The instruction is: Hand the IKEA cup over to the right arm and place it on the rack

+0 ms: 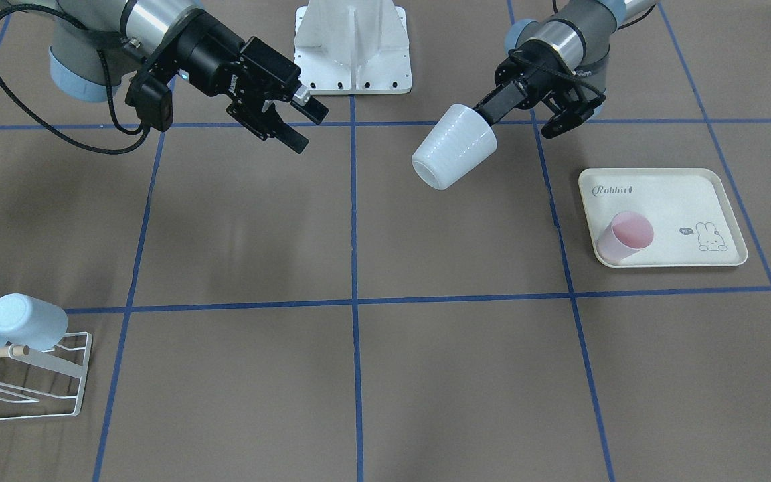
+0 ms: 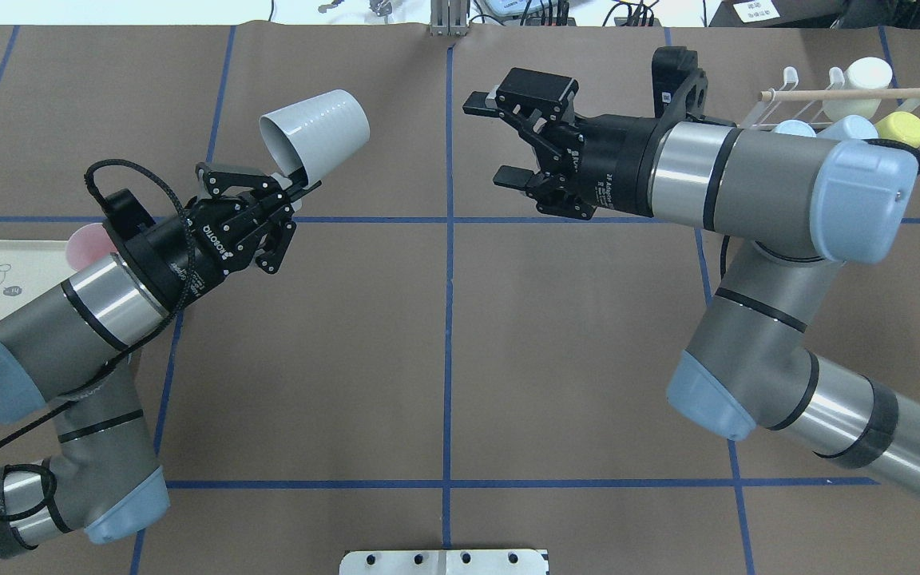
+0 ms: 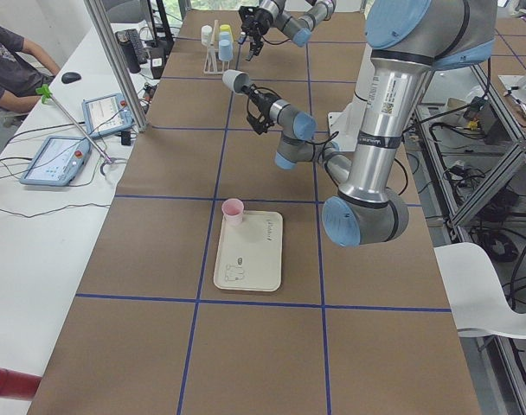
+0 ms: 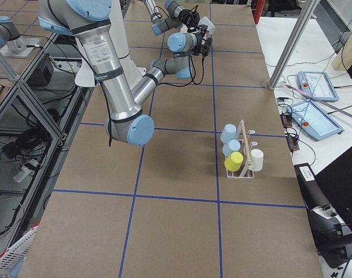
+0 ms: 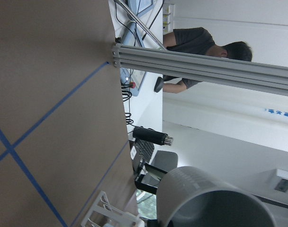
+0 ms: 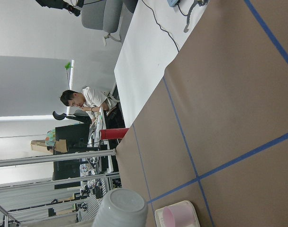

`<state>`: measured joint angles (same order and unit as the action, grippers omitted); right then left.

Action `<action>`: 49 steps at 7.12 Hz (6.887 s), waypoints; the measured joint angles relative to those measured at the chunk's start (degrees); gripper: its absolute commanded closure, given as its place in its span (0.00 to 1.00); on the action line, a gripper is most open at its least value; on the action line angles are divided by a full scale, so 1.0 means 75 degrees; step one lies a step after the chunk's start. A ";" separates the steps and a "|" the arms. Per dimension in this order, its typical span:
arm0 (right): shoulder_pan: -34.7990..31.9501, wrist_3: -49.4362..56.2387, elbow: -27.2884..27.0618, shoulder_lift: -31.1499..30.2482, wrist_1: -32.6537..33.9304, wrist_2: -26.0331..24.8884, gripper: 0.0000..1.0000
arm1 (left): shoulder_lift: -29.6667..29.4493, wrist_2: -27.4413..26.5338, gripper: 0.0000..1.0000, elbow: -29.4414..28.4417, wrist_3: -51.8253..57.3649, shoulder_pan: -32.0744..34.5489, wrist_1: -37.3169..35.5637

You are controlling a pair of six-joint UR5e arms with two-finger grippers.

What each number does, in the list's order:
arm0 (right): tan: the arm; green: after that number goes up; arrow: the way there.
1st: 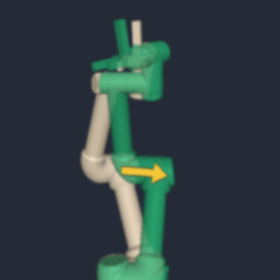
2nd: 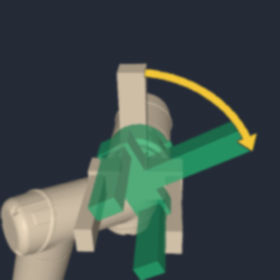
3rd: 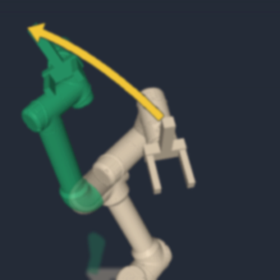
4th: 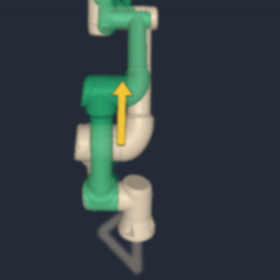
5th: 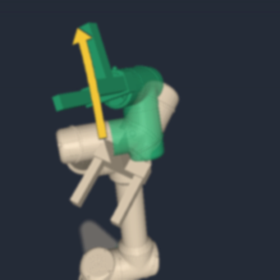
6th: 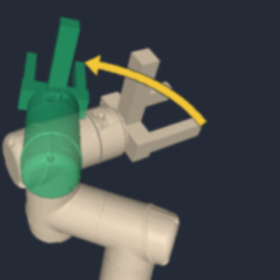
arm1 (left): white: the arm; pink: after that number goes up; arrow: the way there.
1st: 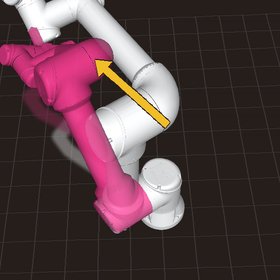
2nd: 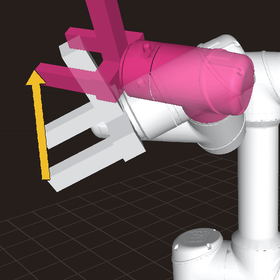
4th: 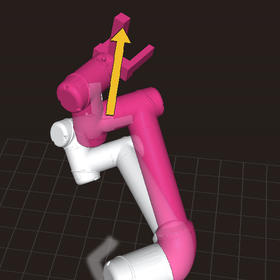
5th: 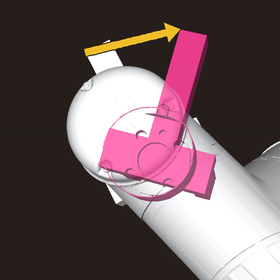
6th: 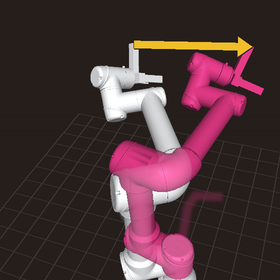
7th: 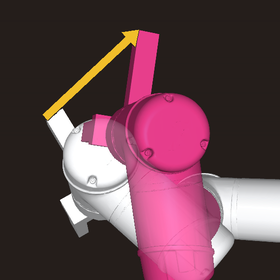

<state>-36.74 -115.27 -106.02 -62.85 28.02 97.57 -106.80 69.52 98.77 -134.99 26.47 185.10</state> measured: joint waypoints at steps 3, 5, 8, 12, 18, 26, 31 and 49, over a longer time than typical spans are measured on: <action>0.0426 -0.0488 0.0100 0.0347 -0.0009 -0.0370 0.00 | -0.0250 -0.0090 1.00 -0.0065 -0.0002 -0.0256 0.0076; 0.0559 -0.0710 0.0179 0.0393 -0.0048 -0.0494 0.00 | -0.0355 -0.0161 1.00 -0.0074 -0.0002 -0.0339 0.0079; 0.0704 -0.0744 0.0365 0.0403 -0.0345 -0.0700 0.00 | -0.0553 -0.0471 1.00 -0.0075 0.0042 -0.0669 0.0031; 0.0714 -0.0745 0.0418 0.0411 -0.0384 -0.0719 0.00 | -0.0675 -0.0679 1.00 -0.0076 0.0093 -0.0978 -0.0030; 0.0759 -0.0745 0.0461 0.0411 -0.0392 -0.0769 0.00 | -0.0923 -0.0912 1.00 -0.0079 0.0184 -0.1243 -0.0152; 0.0760 -0.0709 0.0482 0.0406 -0.0399 -0.0860 1.00 | -0.1020 -0.0952 0.00 -0.0074 0.0219 -0.1335 -0.0386; 0.0596 -0.0541 0.0487 0.0385 -0.0451 -0.0868 1.00 | -0.0995 -0.0938 0.00 0.0024 0.0435 -0.1311 -0.0334; -0.2333 0.7120 0.1278 -0.0831 0.3947 -0.4542 1.00 | -0.0859 0.2866 0.00 0.3044 0.6388 0.2194 -1.1200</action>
<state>-54.24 -61.86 -96.43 -69.08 57.62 63.50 -113.25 91.01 121.60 -87.07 42.92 101.10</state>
